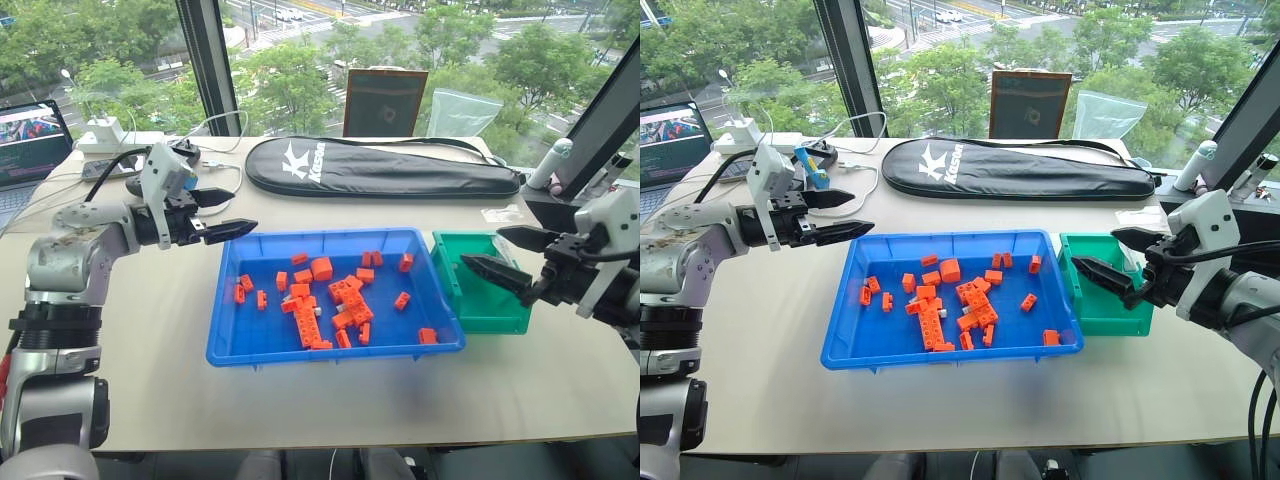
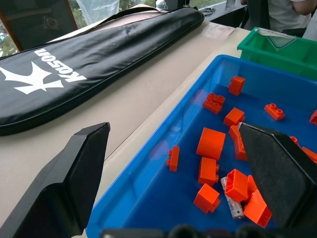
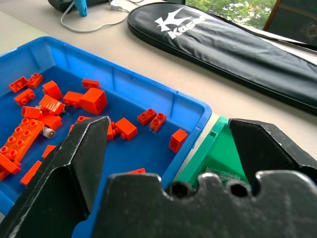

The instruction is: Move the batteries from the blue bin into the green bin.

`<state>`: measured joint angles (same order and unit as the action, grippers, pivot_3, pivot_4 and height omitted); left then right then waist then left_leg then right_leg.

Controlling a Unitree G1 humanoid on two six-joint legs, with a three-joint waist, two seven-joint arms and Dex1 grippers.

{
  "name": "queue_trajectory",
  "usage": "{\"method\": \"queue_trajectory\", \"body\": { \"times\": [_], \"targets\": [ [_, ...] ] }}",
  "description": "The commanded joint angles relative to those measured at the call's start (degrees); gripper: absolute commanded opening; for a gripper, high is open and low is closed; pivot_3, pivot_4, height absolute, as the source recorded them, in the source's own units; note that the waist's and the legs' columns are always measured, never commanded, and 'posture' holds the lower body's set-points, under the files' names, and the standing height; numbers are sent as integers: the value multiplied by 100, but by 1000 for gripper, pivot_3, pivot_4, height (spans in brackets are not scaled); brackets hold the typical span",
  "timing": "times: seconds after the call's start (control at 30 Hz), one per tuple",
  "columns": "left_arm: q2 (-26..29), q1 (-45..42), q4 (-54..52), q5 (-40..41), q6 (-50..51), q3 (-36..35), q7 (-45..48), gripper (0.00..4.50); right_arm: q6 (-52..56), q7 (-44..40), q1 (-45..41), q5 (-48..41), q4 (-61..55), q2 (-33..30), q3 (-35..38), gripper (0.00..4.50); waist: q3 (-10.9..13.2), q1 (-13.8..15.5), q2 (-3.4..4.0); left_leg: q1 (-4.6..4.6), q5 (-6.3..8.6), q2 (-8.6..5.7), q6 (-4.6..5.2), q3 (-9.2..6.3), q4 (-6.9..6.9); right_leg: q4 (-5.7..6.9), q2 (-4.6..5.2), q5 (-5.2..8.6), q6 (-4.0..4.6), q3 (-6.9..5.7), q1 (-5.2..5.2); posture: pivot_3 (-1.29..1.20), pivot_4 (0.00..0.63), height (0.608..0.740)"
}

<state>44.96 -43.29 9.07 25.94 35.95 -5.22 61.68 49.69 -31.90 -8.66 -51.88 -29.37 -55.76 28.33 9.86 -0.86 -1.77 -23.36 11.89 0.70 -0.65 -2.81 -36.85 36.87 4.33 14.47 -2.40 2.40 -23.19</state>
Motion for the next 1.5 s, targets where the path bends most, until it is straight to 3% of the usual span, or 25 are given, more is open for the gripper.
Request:
{"method": "queue_trajectory", "body": {
  "times": [0.03, 0.13, 0.23, 0.37, 0.5, 0.6, 0.73, 0.83, 1.03, 1.43, 1.47, 1.5],
  "targets": [
    [79, -297, -135, 418, 348, -200, 240, 4497, 66, -85, -73, -28, -118, -233, 253, 4480, 0, 0, 0, 0, 0, 0, 0, 0, 0, 0, 0, 0, 0, 0, 0, 0, 150, 740],
    [191, -561, -363, 841, 687, -63, 888, 4497, 359, -478, -112, -213, -399, -691, -39, 4480, 3, -2, 1, -9, 0, -1, 0, -1, -9, 7, 1, 0, 0, 0, -7, 0, 150, 740],
    [507, -449, -764, 642, 585, 591, 1658, 4497, 397, -805, -471, -135, -633, -1110, -816, 4480, 3, -36, 2, -2, 0, 2, 0, 0, -9, 6, -3, 1, 0, -1, -5, 0, 150, 740],
    [669, -356, -998, 442, 424, 1035, 2091, 4497, 321, -1041, -1041, 249, -658, -1222, -1864, 4480, 3, -71, 2, 11, 0, 4, 0, 3, -6, 11, -5, 1, 1, 3, 1, 0, 150, 740],
    [737, -211, -1057, 220, 124, 1234, 2260, 4497, 370, -833, -2065, 1043, -174, -399, -3356, 4480, 5, -148, -1, 5, -1, 9, 0, 4, -13, 10, -11, 2, 0, 5, -4, 0, 150, 740],
    [733, -140, -1093, 145, 38, 1252, 2214, 4497, 298, -567, -2417, 1693, 66, 115, -3935, 4480, 6, -154, -2, 4, -1, 9, 0, 0, -14, 17, -13, 0, 3, 7, -9, 0, 150, 740],
    [789, -15, -1189, 149, 46, 1153, 2149, 4497, 1136, -162, -2858, 1259, 336, 1115, -3819, 4480, 6, -148, -1, -22, -1, 4, 1, -2, -15, 22, -9, 0, 4, 7, -31, 0, 150, 740],
    [820, 133, -1193, 77, 14, 1065, 1994, 4497, 2422, 927, -3217, 1348, 735, 2251, -3539, 4480, 6, -162, -2, -43, -1, 7, 1, -5, -22, 35, -12, -3, 7, 7, -56, 0, 150, 740],
    [818, 61, -1301, 182, 185, 1045, 1935, 4497, 3215, 1721, -3412, 1745, 915, 3173, -3446, 4480, 6, -129, -1, -62, -3, 4, 0, -10, -28, 86, -13, -3, 8, 7, -104, 0, 150, 740],
    [735, -221, -1270, 350, 343, 1026, 1940, 4497, 3326, 2044, -3125, 2228, 970, 3708, -3815, 4480, 6, -166, 0, -62, -4, 4, 0, -10, -37, 99, -15, -3, 8, 8, -105, 0, 150, 740],
    [746, -203, -1272, 320, 313, 1045, 1948, 4500, 3262, 2050, -3116, 2286, 1021, 3730, -3865, 3981, 6, -176, 0, -62, -4, 4, 0, -10, -38, 100, -15, -3, 8, 8, -106, 0, 150, 740],
    [750, -191, -1280, 305, 303, 1057, 1949, 4500, 3215, 2044, -3107, 2340, 1049, 3727, -3905, 3755, 6, -185, 0, -62, -4, 5, 0, -10, -38, 103, -17, -3, 8, 8, -107, 0, 150, 740]
  ]
}}
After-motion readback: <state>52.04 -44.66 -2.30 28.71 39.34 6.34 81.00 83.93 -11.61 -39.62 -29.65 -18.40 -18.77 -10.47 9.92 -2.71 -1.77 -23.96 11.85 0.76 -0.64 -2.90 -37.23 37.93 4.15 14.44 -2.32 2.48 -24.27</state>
